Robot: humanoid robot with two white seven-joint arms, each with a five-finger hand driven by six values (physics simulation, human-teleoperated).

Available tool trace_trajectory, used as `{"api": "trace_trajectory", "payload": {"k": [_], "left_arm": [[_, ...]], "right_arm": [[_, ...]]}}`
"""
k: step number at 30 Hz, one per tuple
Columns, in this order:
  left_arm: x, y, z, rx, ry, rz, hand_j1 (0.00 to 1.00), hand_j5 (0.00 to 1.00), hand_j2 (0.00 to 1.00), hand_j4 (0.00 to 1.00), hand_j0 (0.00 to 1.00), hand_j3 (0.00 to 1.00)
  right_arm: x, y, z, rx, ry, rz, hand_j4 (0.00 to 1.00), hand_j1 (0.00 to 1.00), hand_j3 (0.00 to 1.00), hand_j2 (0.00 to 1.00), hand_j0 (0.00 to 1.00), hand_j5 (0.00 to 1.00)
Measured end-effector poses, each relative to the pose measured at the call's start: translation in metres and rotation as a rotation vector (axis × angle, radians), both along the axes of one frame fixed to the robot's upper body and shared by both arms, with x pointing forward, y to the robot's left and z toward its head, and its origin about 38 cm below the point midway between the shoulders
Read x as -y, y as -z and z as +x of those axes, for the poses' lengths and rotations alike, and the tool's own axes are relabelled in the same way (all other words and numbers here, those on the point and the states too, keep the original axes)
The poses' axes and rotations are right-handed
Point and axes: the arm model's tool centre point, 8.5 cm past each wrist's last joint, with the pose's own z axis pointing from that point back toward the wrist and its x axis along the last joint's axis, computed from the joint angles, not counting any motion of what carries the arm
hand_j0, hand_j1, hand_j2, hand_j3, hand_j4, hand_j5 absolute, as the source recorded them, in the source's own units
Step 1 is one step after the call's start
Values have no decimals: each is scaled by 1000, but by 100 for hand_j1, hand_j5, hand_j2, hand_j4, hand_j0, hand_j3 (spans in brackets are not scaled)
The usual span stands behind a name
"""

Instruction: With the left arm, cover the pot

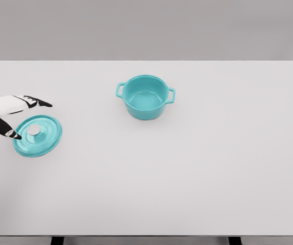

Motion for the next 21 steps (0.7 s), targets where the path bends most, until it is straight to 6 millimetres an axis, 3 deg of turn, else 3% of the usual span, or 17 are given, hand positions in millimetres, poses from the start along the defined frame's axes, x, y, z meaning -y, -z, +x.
{"api": "trace_trajectory", "payload": {"k": [8,14,21], "left_arm": [[5,12,0,-24,8,10,100,100,100,100,100,100],[5,15,-1,-30,7,7,89,89,89,89,89,89],[3,20,-3,-42,1,12,86,86,86,86,86,86]], "right_arm": [[0,0,1,2,0,0,100,100,100,100,100,100],[0,0,0,0,0,0,100,100,100,100,100,100],[0,0,1,2,0,0,100,100,100,100,100,100]]}}
